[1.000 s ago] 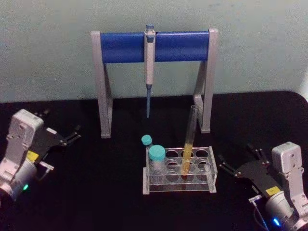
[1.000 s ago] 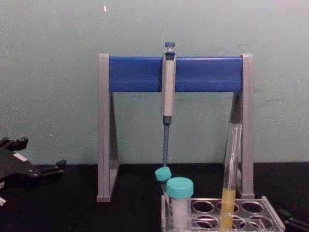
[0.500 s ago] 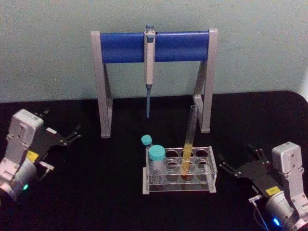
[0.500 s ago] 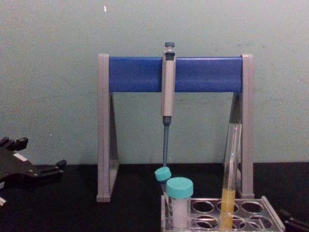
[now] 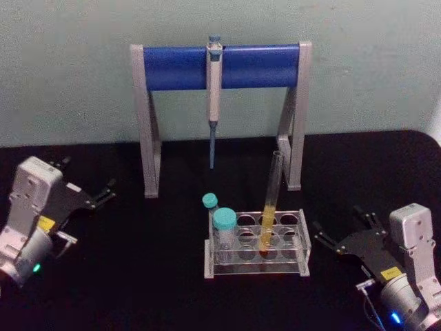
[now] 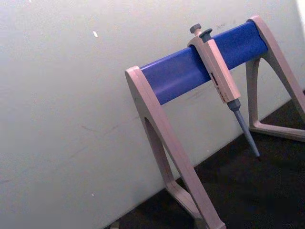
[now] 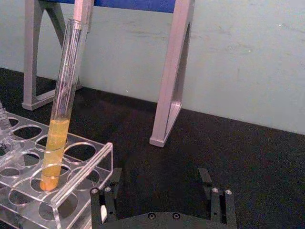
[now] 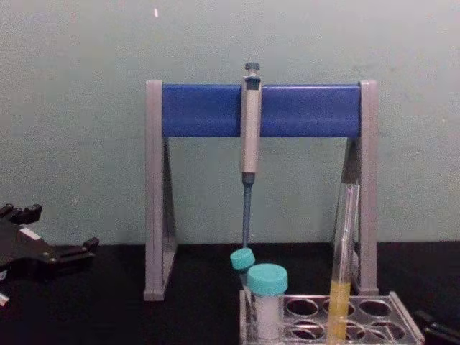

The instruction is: Pick up the test tube from the test tube rack, shake it, then place it back into the test tube rack.

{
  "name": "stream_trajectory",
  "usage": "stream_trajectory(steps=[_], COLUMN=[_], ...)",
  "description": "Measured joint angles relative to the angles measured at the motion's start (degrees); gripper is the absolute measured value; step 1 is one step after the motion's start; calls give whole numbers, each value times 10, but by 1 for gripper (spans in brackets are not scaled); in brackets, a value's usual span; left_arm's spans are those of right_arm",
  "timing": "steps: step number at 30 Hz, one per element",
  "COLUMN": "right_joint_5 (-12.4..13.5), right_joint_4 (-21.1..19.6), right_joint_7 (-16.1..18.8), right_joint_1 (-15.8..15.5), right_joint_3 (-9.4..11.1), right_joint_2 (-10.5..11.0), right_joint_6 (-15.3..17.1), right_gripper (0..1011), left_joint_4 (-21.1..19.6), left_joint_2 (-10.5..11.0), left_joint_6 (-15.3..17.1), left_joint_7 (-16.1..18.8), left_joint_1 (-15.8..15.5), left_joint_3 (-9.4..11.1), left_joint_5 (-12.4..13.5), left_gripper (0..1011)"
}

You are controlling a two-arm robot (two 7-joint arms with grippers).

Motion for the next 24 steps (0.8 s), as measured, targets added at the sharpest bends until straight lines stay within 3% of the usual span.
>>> stream_trajectory(steps=[24], right_joint_5=[0], right_joint_4=[0], right_joint_7=[0], right_joint_1=[0], right_joint_3=[0], right_joint_2=[0], right_joint_6=[0], right_gripper=[1000], left_joint_4=[0], left_joint_2=[0], left_joint_6=[0], left_joint_7=[0], left_joint_1=[0], left_joint_3=[0], left_joint_5=[0], left_gripper=[1010])
